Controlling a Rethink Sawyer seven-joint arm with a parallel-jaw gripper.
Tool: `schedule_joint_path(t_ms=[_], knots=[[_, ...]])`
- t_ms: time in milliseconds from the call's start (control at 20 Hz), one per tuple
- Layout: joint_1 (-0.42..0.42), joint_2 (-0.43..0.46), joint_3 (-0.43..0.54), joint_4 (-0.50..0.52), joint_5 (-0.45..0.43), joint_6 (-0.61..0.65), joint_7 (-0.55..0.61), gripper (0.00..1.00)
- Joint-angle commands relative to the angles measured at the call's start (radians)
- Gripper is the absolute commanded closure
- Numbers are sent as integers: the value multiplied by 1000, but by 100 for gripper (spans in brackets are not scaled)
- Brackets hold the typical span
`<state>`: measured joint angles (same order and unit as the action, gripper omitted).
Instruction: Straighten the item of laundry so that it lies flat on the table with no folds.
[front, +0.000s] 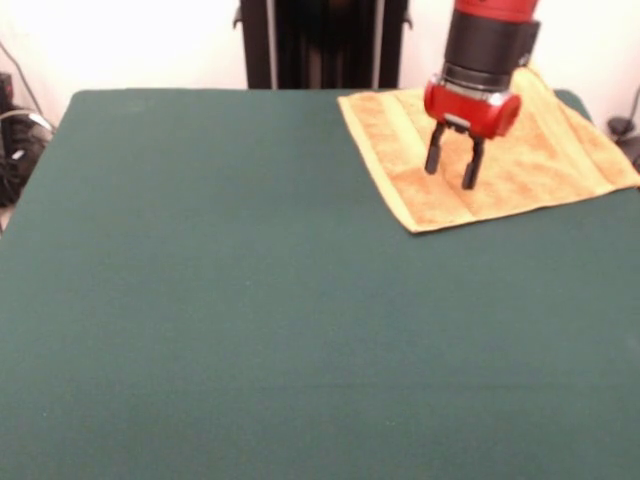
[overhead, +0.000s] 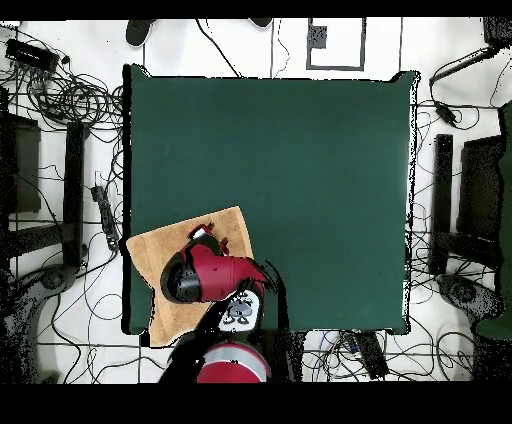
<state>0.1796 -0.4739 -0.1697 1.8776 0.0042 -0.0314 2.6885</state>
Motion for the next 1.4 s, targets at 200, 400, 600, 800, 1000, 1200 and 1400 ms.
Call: schedule_joint_path(t_ms=[200,400,600,800,1000,1200,1400], knots=[[-20,-39,75,26,-33,153,6,0],[-18,40,66,-10,-44,62,22,0],[2,102,38,-39,-39,4,43,0],[7,159,25,-67,-30,-49,60,0],[2,240,32,-103,-16,-114,71,0],[-16,362,59,-175,-1,-213,79,0],[-6,446,42,-253,3,-344,75,0]])
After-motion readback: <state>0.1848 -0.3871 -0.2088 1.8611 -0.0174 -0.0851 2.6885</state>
